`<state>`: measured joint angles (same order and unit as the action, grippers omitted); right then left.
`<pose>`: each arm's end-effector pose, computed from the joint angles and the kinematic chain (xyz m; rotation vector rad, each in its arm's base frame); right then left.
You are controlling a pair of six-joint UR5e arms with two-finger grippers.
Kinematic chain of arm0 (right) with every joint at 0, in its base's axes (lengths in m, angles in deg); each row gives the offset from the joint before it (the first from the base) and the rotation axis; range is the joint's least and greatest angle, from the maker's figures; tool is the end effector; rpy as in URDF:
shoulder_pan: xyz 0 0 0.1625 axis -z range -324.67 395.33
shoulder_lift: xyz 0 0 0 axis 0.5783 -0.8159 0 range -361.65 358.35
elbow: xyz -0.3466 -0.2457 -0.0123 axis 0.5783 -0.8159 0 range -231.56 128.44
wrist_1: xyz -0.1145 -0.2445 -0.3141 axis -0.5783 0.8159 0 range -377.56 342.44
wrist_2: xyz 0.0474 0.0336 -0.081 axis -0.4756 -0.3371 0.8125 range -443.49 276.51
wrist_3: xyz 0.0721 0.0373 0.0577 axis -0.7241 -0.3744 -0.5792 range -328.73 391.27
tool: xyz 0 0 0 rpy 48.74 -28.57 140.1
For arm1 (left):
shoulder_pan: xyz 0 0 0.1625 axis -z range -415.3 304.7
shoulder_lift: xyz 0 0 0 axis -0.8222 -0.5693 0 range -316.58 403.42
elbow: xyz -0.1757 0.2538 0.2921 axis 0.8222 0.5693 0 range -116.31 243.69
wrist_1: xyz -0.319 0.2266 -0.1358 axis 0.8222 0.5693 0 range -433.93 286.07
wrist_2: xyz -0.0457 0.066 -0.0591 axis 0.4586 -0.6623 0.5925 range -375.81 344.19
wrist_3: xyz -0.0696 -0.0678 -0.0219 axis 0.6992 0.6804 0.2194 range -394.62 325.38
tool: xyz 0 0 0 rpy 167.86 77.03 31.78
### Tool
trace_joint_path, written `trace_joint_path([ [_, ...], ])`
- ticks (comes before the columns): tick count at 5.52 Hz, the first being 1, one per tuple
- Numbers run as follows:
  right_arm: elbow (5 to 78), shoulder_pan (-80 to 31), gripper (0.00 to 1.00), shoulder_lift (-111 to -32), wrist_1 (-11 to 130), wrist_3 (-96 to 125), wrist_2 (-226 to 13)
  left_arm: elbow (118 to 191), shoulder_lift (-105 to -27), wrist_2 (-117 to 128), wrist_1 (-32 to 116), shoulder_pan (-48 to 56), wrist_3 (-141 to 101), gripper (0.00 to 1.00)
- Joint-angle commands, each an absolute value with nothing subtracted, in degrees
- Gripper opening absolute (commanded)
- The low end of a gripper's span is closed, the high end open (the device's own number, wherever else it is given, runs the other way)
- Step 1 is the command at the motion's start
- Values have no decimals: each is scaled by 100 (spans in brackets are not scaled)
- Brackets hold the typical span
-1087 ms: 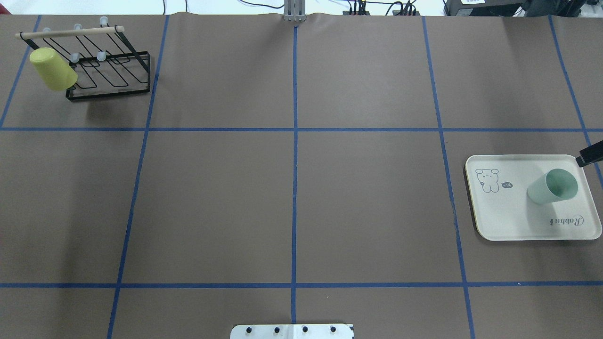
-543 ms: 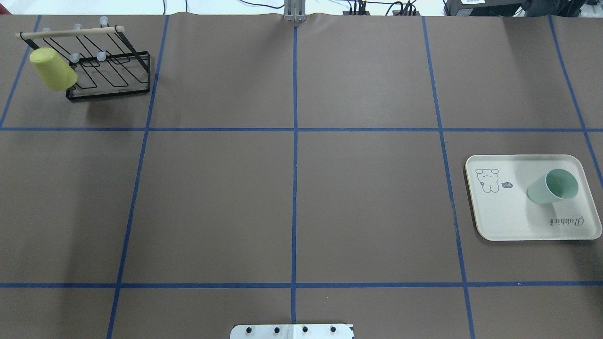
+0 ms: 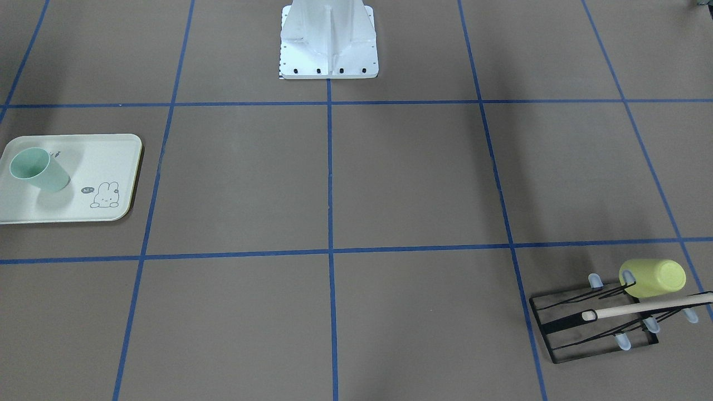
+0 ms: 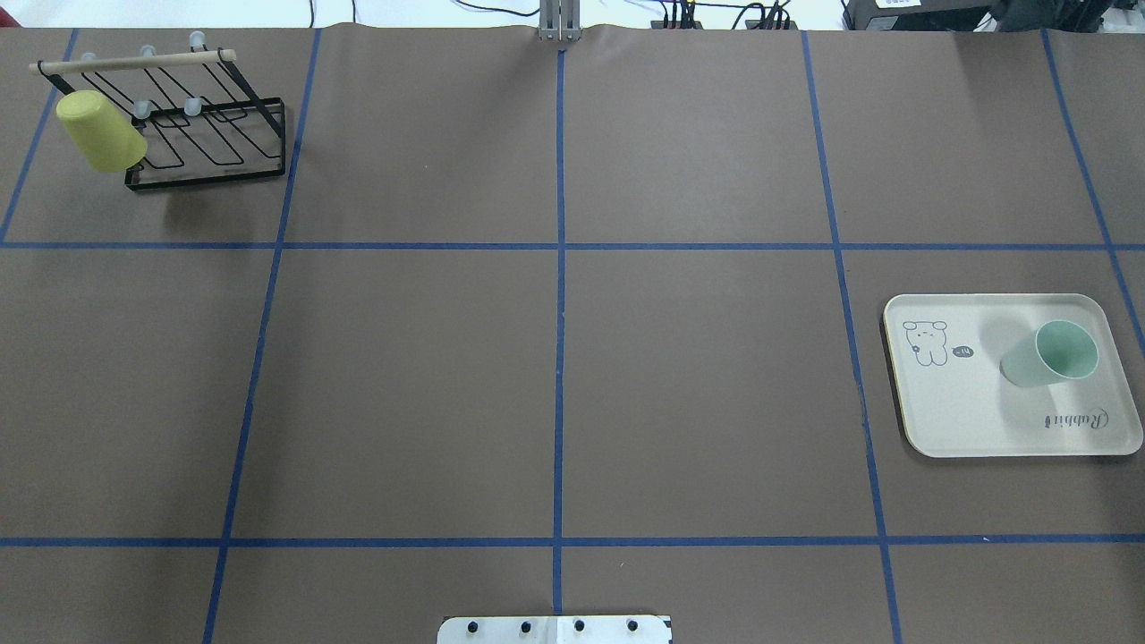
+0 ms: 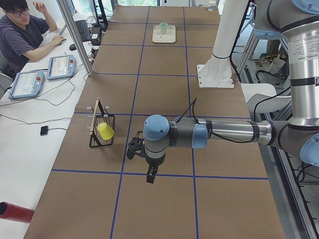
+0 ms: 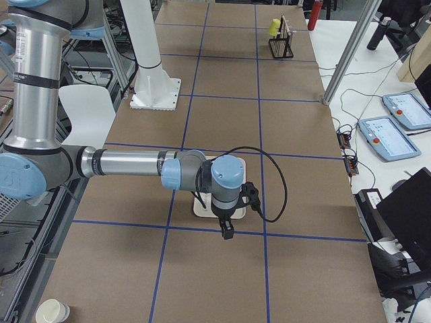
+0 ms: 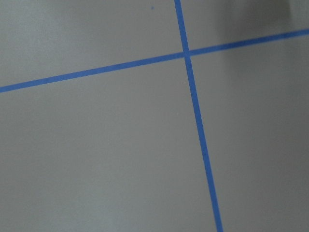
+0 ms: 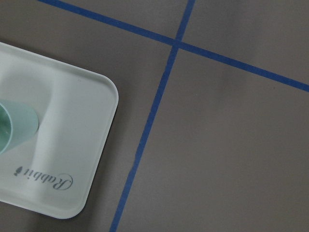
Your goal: Left arm grabs green cup and hands to right arm on tray
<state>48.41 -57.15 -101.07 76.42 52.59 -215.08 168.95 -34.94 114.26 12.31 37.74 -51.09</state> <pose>0.0852 -0.4144 0.6583 0.0941 -0.7245 -0.2925 -0.0905 -0.4009 0.6304 0.1164 0.6910 0.2239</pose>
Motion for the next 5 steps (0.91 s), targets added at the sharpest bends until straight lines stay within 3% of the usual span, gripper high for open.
trace_joint_path([
  [1, 4828, -5757, 100, -10132, 7648, 5141, -21323, 16986, -3506, 11409, 957, 3786, -5441, 100],
  [5, 4793, -5757, 100, -10176, 7640, 4990, -21076, 17065, -3585, 11708, 1053, 3777, -4332, 100],
])
